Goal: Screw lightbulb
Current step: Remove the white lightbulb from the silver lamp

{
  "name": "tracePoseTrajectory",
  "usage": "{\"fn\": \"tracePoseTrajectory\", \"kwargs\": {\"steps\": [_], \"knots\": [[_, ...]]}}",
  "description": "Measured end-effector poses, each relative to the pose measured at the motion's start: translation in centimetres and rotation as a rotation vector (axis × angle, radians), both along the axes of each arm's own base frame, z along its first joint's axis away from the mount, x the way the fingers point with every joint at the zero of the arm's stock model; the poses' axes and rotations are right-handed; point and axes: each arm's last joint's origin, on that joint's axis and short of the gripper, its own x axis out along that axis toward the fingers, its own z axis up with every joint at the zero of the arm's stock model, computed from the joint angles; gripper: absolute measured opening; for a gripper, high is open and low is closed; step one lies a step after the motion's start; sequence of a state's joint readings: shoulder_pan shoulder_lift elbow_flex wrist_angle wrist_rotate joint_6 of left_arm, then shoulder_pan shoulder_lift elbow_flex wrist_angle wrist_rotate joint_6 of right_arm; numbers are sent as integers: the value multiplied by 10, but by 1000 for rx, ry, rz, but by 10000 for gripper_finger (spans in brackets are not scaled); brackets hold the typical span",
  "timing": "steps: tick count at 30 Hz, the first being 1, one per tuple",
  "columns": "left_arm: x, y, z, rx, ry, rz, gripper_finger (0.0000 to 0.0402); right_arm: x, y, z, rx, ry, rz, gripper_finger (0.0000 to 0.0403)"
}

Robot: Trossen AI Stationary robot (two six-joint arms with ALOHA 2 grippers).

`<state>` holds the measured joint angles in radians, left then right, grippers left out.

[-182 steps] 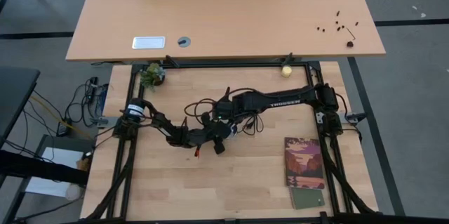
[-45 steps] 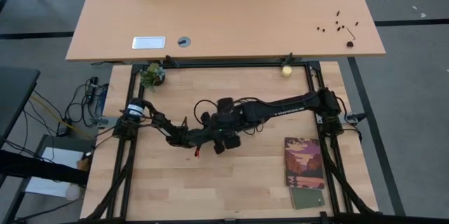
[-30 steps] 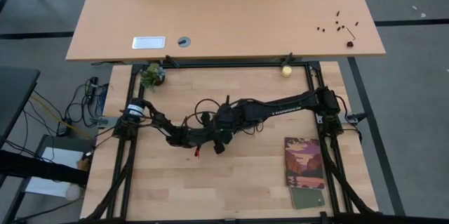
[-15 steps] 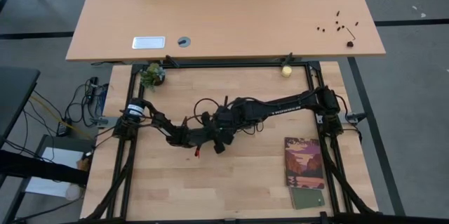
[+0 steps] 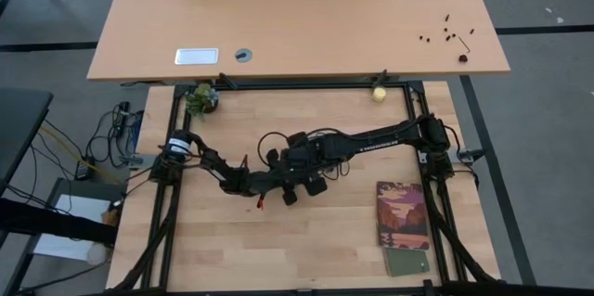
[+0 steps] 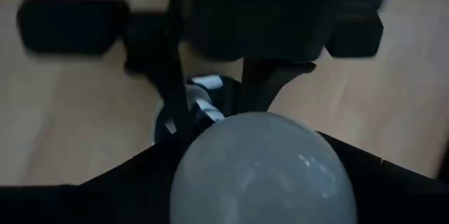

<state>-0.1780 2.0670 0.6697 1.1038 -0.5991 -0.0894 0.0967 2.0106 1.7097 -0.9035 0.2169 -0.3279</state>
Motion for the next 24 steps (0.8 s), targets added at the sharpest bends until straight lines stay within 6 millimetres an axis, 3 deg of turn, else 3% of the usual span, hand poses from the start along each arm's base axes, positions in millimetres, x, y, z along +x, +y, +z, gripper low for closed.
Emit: {"fn": "tracePoseTrajectory", "kwargs": {"steps": [6, 9, 14, 20, 24], "knots": [[0, 0, 0, 3, 3, 0, 190, -4, -1, -1, -148, 117, 362, 269], [0, 0, 0, 5, 4, 2, 190, -4, -1, -1, -207, 139, 443, 268], [0, 0, 0, 4, 3, 5, 190, 0, -1, 1, -200, 75, 352, 313], [0, 0, 0, 5, 4, 5, 190, 3, 2, 7, -64, -3, 163, 382], [0, 0, 0, 3, 4, 1, 190, 3, 3, 8, 0, -32, 17, 390]]}}
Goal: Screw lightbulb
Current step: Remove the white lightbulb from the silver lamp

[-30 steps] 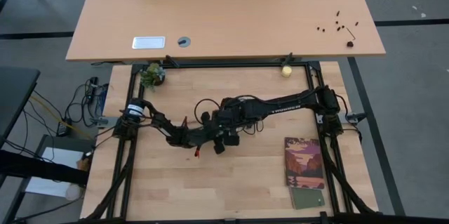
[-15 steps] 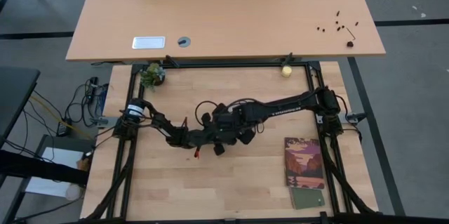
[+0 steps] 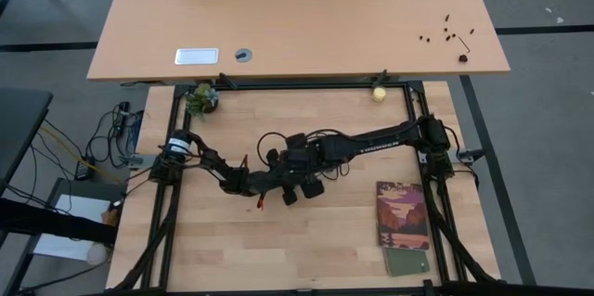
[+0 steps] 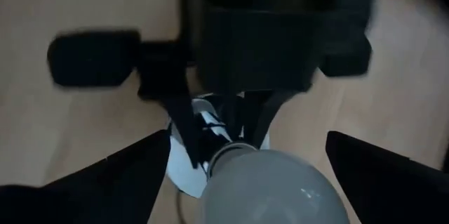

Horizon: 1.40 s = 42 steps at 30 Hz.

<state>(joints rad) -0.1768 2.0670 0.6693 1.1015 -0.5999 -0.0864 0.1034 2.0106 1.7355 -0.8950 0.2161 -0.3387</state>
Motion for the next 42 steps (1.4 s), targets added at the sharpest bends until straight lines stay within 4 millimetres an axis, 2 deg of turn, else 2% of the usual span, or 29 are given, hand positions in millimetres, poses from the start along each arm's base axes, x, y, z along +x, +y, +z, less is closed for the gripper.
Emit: {"fn": "tracePoseTrajectory", "kwargs": {"steps": [4, 9, 13, 17, 25, 33, 38, 42], "knots": [[0, 0, 0, -1, 1, -4, 190, -1, -2, 0, 102, -36, -239, 381], [0, 0, 0, -2, 1, -6, 190, -4, -14, -2, 156, -86, -613, 383], [0, 0, 0, -6, 0, -8, 190, -5, -21, -2, 268, -136, -882, 381], [0, 0, 0, -4, 1, -8, 190, -5, -23, -2, 350, -159, -1032, 374], [0, 0, 0, -3, 1, -8, 190, -7, -23, -3, 374, -145, -1086, 363], [0, 0, 0, -3, 2, -8, 190, -7, -23, -3, 415, -110, -1074, 271], [0, 0, 0, -3, 1, -8, 190, -6, -23, -3, 394, -96, -989, 258], [0, 0, 0, -3, 2, -8, 190, -6, -22, -2, 344, -69, -826, 260]]}}
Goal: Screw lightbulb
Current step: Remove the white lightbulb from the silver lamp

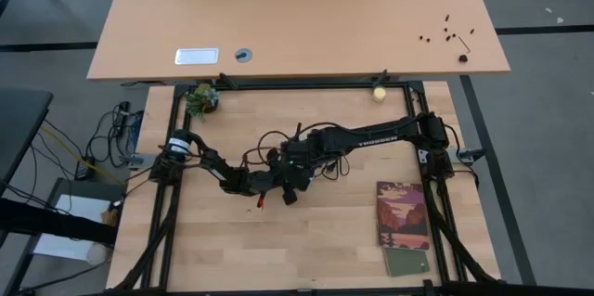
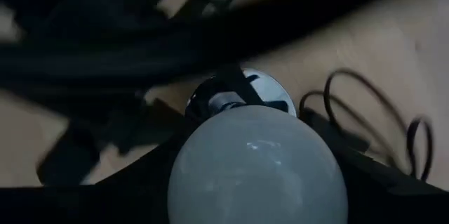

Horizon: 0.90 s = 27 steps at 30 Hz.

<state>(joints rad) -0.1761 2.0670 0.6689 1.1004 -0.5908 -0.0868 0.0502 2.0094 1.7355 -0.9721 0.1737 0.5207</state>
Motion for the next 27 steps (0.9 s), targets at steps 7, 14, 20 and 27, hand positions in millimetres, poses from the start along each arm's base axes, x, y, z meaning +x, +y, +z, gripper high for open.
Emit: {"fn": "tracePoseTrajectory", "kwargs": {"steps": [7, 14, 20, 27], "knots": [[0, 0, 0, 5, 2, -2, 190, -1, 10, 0, -187, 103, 624, 294], [0, 0, 0, 9, 1, -4, 191, -5, 14, 0, -449, 257, 1373, 270], [0, 0, 0, -3, -2, 1, 190, -1, 14, 1, -555, 280, 1465, 301], [0, 0, 0, -3, -2, 1, 190, 3, 23, 3, -564, 219, 1316, 338]]}}
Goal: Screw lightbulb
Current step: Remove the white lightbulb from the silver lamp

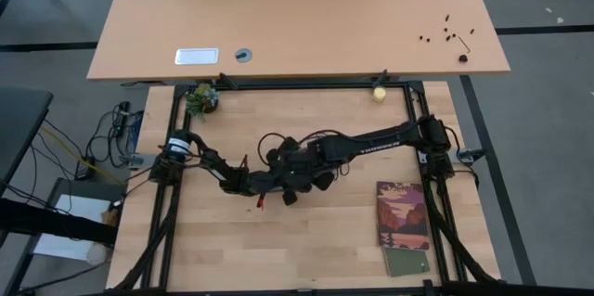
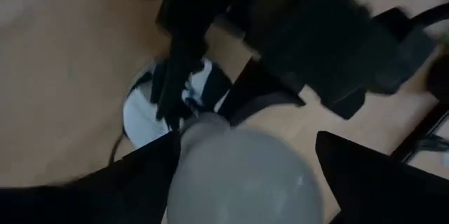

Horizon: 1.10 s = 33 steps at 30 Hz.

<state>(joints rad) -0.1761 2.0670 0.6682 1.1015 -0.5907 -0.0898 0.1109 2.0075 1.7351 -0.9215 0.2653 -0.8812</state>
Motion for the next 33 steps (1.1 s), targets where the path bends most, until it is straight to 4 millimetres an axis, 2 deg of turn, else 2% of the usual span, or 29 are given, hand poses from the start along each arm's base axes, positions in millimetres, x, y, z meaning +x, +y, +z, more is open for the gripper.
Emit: {"fn": "tracePoseTrajectory", "kwargs": {"steps": [3, 5, 8, 12, 15, 19, 23, 27, 33], "knots": [[0, 0, 0, 2, 1, -1, 190, 1, 5, 1, 30, -48, -101, 339], [0, 0, 0, 2, 1, -1, 190, 2, 6, 2, 52, -100, -229, 338], [0, 0, 0, 2, 0, -1, 190, 3, 4, 3, 107, -204, -506, 343], [0, 0, 0, 3, 1, -1, 190, 4, -5, 3, 282, -345, -924, 355], [0, 0, 0, 2, 1, -1, 190, 1, -11, 1, 415, -352, -1165, 361], [0, 0, 0, 2, 0, -1, 190, -3, -14, -2, 552, -298, -1404, 359], [0, 0, 0, 2, 1, -1, 190, -6, -17, -3, 596, -258, -1516, 348], [0, 0, 0, 2, 1, -1, 190, -6, -17, -3, 600, -260, -1519, 332], [0, 0, 0, 2, 0, -2, 190, -6, -19, -3, 602, -244, -1502, 285]]}}
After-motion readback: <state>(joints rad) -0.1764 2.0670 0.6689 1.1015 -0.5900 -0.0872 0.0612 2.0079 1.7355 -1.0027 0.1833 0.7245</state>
